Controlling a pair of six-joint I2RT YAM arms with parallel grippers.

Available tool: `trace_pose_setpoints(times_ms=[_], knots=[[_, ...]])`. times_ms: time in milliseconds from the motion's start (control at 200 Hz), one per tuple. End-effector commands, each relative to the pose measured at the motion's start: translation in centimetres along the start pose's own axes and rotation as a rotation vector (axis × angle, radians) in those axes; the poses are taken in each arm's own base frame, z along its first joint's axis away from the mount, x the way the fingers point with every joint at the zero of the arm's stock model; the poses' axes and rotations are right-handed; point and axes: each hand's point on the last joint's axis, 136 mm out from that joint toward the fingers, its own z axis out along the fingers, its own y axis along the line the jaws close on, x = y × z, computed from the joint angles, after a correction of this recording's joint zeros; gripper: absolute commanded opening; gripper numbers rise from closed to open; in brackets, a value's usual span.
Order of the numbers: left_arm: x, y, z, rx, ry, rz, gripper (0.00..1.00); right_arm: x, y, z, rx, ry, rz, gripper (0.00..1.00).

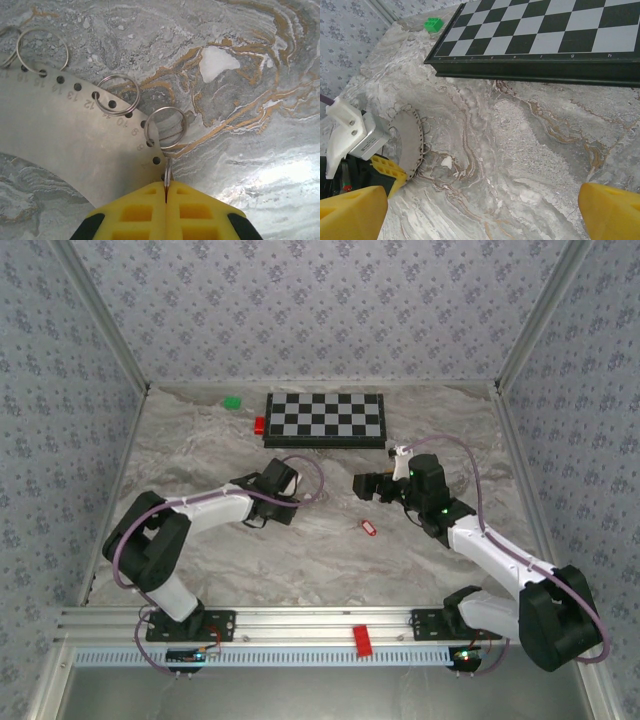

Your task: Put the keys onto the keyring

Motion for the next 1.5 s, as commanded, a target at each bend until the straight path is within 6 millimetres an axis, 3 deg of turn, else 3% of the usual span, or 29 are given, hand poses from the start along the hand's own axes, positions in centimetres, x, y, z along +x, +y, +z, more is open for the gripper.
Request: trace_pose_setpoints(times_ms=[0, 365, 530, 775, 1144, 1494], knots=[[-1.4, -0.1, -2.5, -0.011, -0.059, 0.001, 0.00, -0.2, 0.8, -0.3, -0.030, -0.020, 0.001, 0.99], [-6.4, -1.0, -11.2, 0.055, -0.290, -0.009, 0.00, -3.0, 3.2, -2.3, -0.027, -0.091, -0.055, 0.99], [-8.9, -1.6, -14.3, 0.093, -0.413, -0.001, 0.00, -4.7, 5.6, -3.2, -0.041, -0.123, -0.110, 0.96], [-10.5, -2.9, -17.1, 0.174, -0.529, 0.029, 0.00, -5.3, 10.6, -2.7, -0.210, -0.098, -0.199, 0.68], [-11.5, -5.8, -20.6, 0.363, -0.647, 0.104, 0.00, -5.2, 13.5, -1.9, -0.341, -0.062, -0.191, 0.54], [-12.6, -6.7, -25.1, 0.550, -0.773, 0.067, 0.00, -4.7, 14.7, -1.3, -0.403, -0.038, -0.210, 0.42]])
